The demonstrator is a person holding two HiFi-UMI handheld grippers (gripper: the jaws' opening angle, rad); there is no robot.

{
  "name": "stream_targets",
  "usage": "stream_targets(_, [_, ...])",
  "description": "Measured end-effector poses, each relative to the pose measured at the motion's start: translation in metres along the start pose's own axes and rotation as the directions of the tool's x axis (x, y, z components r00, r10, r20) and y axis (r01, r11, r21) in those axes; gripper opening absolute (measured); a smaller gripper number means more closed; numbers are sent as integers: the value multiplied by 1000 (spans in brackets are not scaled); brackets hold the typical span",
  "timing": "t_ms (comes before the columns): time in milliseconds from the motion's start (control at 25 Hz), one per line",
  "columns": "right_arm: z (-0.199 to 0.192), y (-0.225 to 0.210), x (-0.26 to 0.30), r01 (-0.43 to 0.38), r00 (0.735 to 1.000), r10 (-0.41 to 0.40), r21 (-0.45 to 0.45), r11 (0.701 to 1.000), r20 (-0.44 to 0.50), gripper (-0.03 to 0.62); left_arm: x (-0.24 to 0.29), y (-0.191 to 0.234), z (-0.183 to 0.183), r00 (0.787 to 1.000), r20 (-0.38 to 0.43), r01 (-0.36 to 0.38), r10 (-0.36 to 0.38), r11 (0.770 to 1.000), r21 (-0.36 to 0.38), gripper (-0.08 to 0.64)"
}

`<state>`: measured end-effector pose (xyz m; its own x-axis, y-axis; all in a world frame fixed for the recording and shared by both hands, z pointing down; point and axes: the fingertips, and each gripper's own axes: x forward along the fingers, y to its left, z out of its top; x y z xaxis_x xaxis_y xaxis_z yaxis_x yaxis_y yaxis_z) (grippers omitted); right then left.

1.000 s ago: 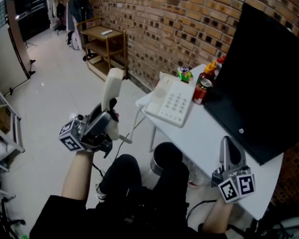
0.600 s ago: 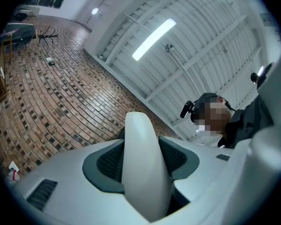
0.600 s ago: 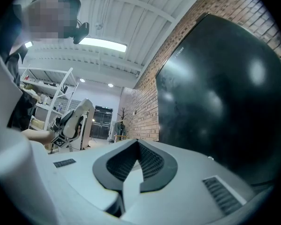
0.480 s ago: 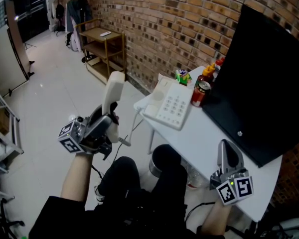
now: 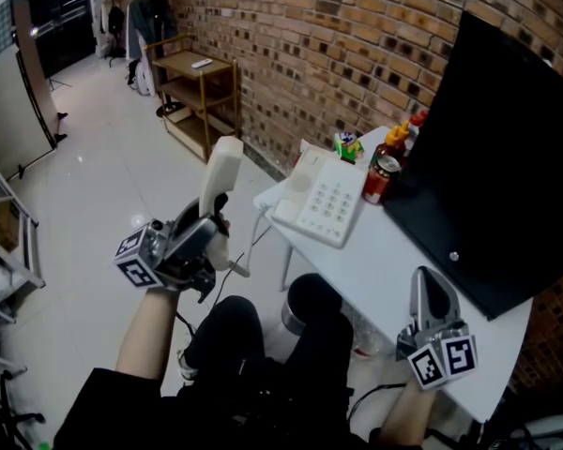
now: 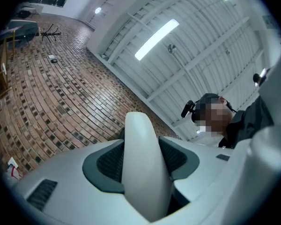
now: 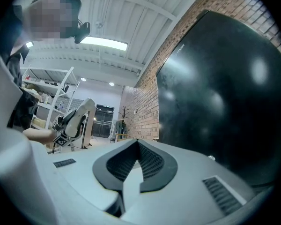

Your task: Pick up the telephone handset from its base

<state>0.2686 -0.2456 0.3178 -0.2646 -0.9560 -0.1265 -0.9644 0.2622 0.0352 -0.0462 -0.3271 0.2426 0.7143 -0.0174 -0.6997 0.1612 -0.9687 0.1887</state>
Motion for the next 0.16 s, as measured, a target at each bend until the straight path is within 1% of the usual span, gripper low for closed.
stream_targets(160, [0,-1,-1,4,1000,-4,-6,1000,-9,5,1,1,-1,1000,-19,-17,17,1000,18,229])
